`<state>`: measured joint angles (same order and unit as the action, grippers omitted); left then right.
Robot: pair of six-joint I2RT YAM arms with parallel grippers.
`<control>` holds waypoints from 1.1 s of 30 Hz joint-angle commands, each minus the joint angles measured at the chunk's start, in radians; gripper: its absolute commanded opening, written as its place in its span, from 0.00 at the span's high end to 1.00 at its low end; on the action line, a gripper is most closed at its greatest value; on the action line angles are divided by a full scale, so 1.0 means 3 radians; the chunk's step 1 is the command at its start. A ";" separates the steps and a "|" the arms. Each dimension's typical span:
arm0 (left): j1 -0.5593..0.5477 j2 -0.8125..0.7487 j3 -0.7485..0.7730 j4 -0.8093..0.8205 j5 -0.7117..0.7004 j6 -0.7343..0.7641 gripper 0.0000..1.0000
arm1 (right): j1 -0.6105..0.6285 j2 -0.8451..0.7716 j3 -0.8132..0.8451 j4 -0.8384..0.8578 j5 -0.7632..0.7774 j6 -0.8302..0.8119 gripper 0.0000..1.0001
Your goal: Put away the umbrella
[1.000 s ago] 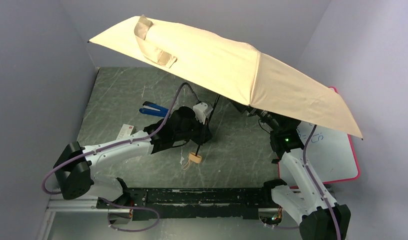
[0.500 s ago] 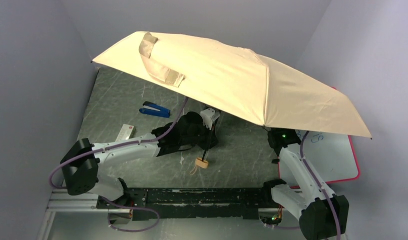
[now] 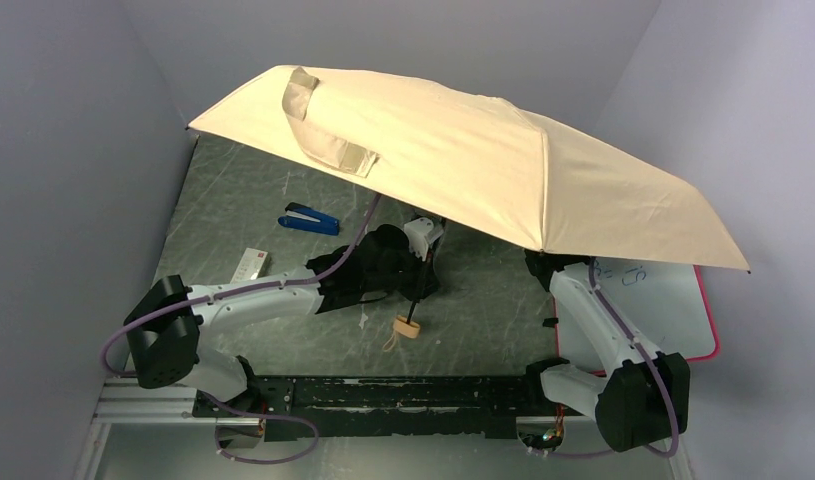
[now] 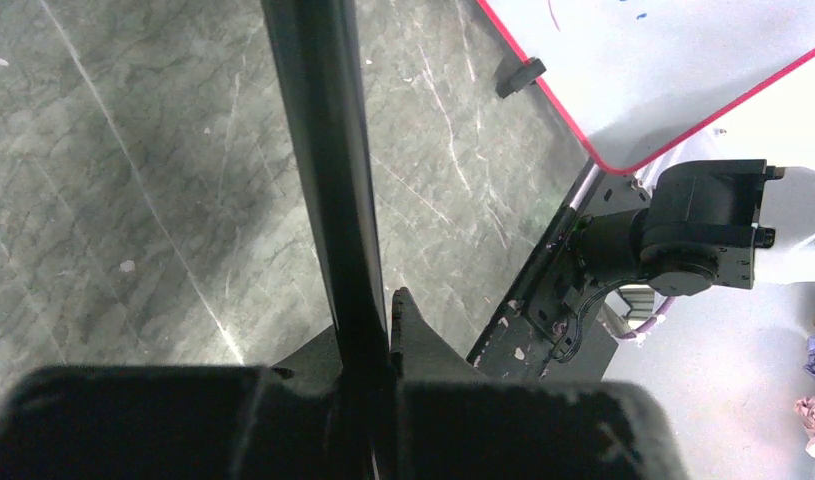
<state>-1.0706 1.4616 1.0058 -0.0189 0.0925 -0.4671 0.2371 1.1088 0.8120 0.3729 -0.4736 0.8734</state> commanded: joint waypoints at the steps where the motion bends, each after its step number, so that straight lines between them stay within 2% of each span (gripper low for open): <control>1: -0.0073 0.0021 0.0096 0.0166 0.0166 0.0136 0.95 | 0.0047 0.0095 0.0161 0.0135 -0.0003 -0.0125 0.45; 5: -0.0073 0.0010 0.0098 0.0151 0.0151 0.0123 0.95 | 0.0056 0.0148 0.0239 0.0133 -0.0039 -0.0176 0.57; 8: -0.0075 -0.0046 0.0055 0.0209 0.0132 0.0096 0.94 | 0.0057 0.0182 0.0305 0.0152 -0.0162 -0.0174 0.72; 11: -0.0073 -0.0168 -0.0048 0.0335 0.0105 0.0031 0.79 | 0.0058 0.0160 0.0287 0.0299 -0.0253 -0.0073 0.89; 15: -0.0072 -0.0361 -0.0147 0.0455 0.0054 -0.0017 0.65 | 0.0056 0.0108 0.0252 0.0470 -0.0301 0.0125 1.00; 18: -0.0072 -0.0472 -0.0137 0.0456 0.0027 -0.0018 0.59 | 0.0053 0.0081 0.0263 0.0559 -0.0344 0.0199 1.00; 24: -0.0067 -0.0740 -0.0232 0.0679 0.0075 -0.0014 0.52 | 0.0053 0.0033 0.0273 0.0866 -0.0473 0.0441 1.00; 29: -0.0062 -0.1031 -0.0381 0.0911 -0.0112 -0.0177 0.27 | 0.0055 0.0071 0.0308 0.1426 -0.0798 0.0825 1.00; 33: -0.0030 -0.1219 -0.0405 0.1038 -0.0241 -0.0253 0.21 | 0.0054 0.0032 0.0369 0.1655 -0.0931 0.0968 1.00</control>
<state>-1.0874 1.1511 0.8921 0.1867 0.0723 -0.5068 0.2562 1.1507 0.8753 0.6811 -0.6804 1.0863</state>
